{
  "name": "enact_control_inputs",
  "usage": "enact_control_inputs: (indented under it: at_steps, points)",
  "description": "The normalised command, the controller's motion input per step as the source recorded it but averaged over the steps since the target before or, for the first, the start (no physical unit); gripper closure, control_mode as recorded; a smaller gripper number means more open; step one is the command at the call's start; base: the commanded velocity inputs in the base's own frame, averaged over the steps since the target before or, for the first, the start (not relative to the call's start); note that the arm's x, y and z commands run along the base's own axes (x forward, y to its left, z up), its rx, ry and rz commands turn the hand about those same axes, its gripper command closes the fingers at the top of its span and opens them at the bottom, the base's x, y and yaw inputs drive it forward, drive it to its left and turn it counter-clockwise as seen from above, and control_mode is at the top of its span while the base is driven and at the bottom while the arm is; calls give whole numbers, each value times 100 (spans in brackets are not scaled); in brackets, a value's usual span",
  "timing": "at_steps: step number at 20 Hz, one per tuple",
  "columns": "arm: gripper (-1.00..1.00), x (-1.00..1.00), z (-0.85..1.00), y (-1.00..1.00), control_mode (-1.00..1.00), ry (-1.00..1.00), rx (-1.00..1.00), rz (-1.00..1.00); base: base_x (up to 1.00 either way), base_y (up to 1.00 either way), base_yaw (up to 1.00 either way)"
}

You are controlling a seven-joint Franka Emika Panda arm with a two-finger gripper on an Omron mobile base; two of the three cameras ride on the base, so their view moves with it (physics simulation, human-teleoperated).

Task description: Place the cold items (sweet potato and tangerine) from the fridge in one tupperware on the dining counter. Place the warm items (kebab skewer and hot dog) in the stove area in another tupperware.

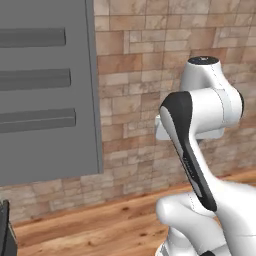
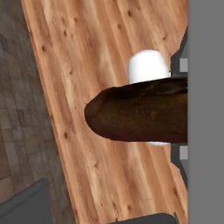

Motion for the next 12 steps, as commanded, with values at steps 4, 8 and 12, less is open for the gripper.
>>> enact_control_inputs:
  at_steps: [4, 8, 12]
  points:
    - [100, 0, 0, 0, 100, 0, 0, 0, 0, -41, -86]
    - [100, 0, 0, 0, 100, 0, 0, 0, 0, -60, -81]
    - [100, 0, 0, 0, 100, 0, 0, 0, 0, -96, -70]
